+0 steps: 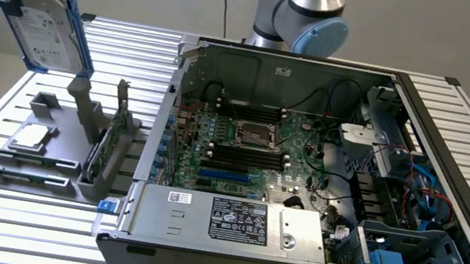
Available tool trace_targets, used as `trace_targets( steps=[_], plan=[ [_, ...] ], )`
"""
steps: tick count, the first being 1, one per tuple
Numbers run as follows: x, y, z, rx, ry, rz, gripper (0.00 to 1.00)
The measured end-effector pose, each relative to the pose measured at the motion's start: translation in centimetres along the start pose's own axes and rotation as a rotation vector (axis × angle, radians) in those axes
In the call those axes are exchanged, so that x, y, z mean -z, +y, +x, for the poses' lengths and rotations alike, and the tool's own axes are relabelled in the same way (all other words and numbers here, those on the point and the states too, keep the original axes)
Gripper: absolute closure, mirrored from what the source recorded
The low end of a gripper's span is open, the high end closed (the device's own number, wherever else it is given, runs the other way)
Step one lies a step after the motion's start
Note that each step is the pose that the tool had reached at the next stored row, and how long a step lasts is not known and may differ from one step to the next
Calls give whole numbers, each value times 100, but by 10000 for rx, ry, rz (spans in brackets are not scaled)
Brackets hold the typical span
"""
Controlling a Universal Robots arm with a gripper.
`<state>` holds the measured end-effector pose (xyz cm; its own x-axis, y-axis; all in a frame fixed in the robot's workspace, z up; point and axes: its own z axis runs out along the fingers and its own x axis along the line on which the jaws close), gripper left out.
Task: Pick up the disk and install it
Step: 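Pick up the disk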
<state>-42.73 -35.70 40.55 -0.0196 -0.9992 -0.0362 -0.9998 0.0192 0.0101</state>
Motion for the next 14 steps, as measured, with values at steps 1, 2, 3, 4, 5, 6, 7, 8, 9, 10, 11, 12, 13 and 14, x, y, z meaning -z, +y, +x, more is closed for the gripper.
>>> trace_targets(
  steps=[1,2,3,4,5,6,7,8,9,10,11,12,13,14],
  plan=[
    [47,-14,4,19,0,-1,67],
    [84,-20,7,74,0,-5,67],
    [115,-23,7,168,-3,-7,67],
    [143,-24,6,268,-2,-10,67],
    [173,-28,8,353,-2,-13,67],
    [209,-34,10,412,0,-17,67],
    [249,-42,13,450,-1,-17,67],
    [295,-54,19,471,-1,-17,67],
    [339,-76,27,477,-4,-19,67],
    [379,-116,41,477,-12,-18,67],
    [406,-160,55,478,-25,-17,67],
    [431,-204,69,477,-38,-17,67],
    [453,-249,83,477,-53,-18,67],
    [472,-293,98,477,-69,-18,67]
  ],
)
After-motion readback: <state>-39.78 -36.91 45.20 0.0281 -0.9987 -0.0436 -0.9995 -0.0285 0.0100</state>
